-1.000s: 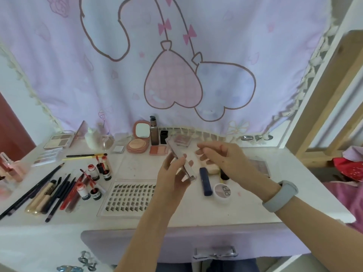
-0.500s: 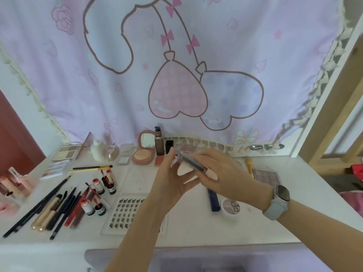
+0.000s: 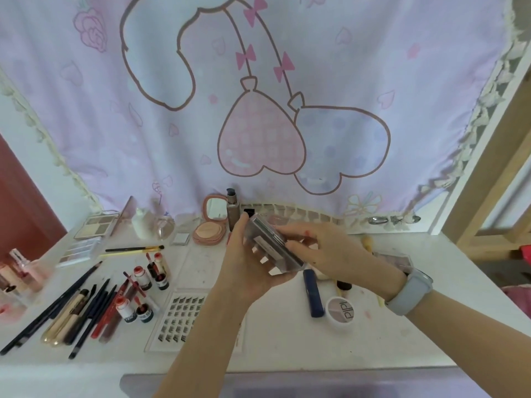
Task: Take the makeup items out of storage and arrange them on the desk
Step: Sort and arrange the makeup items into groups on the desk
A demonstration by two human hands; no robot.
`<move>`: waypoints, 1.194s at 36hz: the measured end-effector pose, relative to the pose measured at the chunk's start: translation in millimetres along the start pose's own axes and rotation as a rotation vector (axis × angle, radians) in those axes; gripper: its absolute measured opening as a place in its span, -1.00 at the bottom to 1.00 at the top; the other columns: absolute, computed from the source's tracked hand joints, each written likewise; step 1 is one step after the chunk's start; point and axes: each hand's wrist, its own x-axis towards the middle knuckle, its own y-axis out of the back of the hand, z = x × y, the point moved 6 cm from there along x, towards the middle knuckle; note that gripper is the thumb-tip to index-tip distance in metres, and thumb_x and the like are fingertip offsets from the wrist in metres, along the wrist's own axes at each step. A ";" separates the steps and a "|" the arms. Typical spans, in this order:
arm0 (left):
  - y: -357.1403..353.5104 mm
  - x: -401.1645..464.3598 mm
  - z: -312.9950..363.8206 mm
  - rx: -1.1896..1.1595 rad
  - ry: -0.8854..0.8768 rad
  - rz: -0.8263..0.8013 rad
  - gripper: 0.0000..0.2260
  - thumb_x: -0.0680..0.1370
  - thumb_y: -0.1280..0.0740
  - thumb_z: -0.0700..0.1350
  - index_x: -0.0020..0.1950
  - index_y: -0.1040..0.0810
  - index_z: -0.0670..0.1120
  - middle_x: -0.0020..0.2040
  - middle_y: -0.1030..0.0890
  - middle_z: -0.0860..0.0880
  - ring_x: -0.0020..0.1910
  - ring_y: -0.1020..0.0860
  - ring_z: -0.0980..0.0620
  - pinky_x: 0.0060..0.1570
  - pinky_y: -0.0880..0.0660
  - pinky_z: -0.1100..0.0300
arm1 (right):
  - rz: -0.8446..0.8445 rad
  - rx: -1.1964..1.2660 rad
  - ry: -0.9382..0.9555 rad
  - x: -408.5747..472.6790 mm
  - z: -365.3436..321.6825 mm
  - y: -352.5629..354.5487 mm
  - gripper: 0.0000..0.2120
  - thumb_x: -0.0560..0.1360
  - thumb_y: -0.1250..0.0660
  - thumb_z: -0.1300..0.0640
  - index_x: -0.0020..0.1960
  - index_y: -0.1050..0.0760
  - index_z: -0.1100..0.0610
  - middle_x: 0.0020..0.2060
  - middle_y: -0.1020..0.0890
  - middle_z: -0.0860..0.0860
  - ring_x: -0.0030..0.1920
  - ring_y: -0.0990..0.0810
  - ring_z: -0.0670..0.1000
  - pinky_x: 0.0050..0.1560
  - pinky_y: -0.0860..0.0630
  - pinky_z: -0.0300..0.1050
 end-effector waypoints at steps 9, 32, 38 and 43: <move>6.4 2.6 -10.3 0.075 0.059 -0.065 -0.49 0.43 -0.32 0.23 0.22 -0.53 -0.10 0.11 -0.61 -0.21 0.09 -0.58 -0.22 -0.03 -0.49 -0.30 | -0.139 0.055 -0.086 0.8 14.0 -10.4 -0.69 0.52 -0.25 0.15 0.19 -0.55 -0.12 -0.21 -0.56 -0.44 -0.10 -0.57 -0.32 -0.14 -0.48 -0.49; 32.3 7.7 -32.4 0.239 0.197 0.064 -0.53 0.46 -0.26 0.28 0.05 -0.54 -0.11 0.04 -0.57 -0.17 0.02 -0.53 -0.15 -0.07 -0.52 -0.23 | -0.242 -0.009 -0.207 -11.4 23.9 -35.6 -0.78 0.49 -0.24 0.21 0.06 -0.60 0.11 -0.30 -0.58 -0.14 -0.38 -0.46 -0.25 -0.26 -0.33 -0.46; 27.6 6.5 -31.4 0.198 0.237 0.047 -0.53 0.45 -0.28 0.26 0.03 -0.56 -0.13 -0.04 -0.57 -0.18 -0.02 -0.54 -0.19 -0.08 -0.51 -0.25 | -0.175 -0.006 -0.230 -9.0 29.3 -34.0 -0.78 0.45 -0.27 0.17 0.05 -0.61 0.09 -0.16 -0.65 -0.05 -0.14 -0.60 -0.07 -0.09 -0.50 -0.31; 27.2 6.4 -30.2 0.166 0.315 -0.014 -0.44 0.40 -0.33 0.22 0.22 -0.51 -0.15 0.09 -0.51 -0.20 0.27 -0.44 -0.31 0.04 -0.45 -0.30 | -0.128 0.040 -0.300 -7.6 43.4 -25.1 -0.82 0.46 -0.24 0.20 -0.03 -0.59 0.07 -0.24 -0.64 -0.07 -0.22 -0.59 -0.03 -0.11 -0.54 -0.12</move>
